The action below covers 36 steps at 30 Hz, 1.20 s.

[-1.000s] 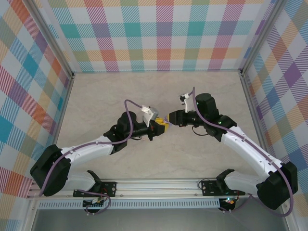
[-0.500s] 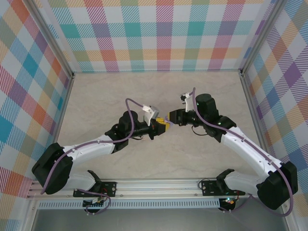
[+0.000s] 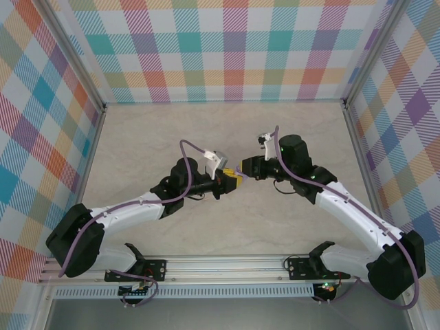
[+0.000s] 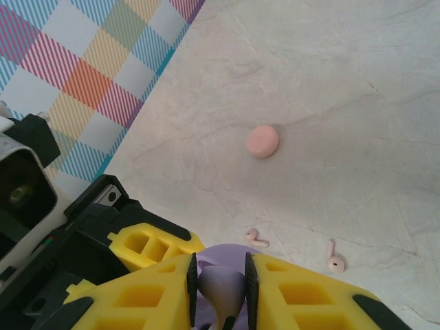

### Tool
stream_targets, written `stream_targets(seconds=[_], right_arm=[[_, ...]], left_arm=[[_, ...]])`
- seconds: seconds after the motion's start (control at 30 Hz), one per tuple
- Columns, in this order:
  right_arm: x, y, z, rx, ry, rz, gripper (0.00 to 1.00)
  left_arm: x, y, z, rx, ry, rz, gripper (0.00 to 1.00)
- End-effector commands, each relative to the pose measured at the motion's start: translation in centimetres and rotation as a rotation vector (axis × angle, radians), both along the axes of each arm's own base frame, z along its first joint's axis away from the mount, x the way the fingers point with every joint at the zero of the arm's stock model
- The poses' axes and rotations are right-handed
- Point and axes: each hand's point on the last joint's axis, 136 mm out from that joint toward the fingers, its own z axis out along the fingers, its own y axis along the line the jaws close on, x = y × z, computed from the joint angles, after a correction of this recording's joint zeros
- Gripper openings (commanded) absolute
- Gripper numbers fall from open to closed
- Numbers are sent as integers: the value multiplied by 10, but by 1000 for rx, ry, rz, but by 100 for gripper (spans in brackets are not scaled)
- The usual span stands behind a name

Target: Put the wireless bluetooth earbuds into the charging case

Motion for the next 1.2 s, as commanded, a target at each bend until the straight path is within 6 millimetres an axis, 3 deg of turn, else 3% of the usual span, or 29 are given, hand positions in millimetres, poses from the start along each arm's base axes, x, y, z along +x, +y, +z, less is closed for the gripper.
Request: stream_targets(seconds=[0.0, 1.17], right_arm=[[0, 1, 15, 38, -48, -6, 26], [4, 5, -3, 0, -31, -9, 27]], left_arm=[[-2, -10, 15, -31, -13, -21, 11], [-6, -10, 30, -68, -17, -38, 11]])
